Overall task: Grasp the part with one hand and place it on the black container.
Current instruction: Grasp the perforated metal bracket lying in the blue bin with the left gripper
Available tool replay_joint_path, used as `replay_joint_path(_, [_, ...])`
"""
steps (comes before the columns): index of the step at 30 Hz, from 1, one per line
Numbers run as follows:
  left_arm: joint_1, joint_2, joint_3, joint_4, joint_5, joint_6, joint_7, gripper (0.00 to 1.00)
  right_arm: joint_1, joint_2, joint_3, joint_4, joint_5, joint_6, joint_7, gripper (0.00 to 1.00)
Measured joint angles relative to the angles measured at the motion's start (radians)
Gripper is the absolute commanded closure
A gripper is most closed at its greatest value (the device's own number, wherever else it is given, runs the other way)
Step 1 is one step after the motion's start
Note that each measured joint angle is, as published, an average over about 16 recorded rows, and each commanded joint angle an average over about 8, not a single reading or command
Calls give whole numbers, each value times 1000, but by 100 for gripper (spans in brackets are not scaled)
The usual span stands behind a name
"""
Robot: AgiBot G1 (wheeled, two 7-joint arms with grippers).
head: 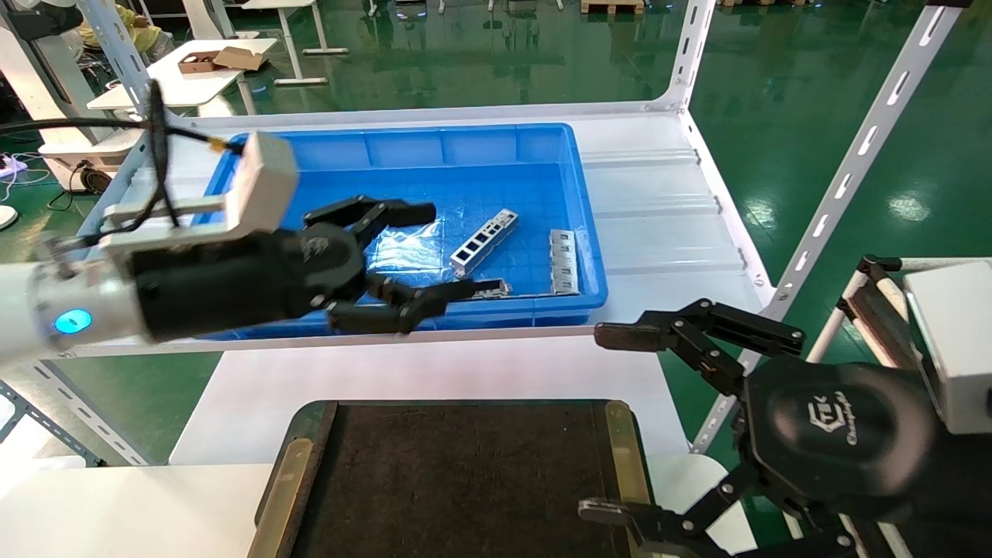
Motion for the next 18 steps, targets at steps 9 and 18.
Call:
replay_joint_path(9, [-136, 162, 56, 301, 112, -96, 95, 0, 0, 0, -1, 0, 0, 0, 0, 0])
replay_joint_path(18, [-229, 299, 87, 560, 180, -226, 197, 0, 0, 1, -1, 0, 1, 1, -1, 0])
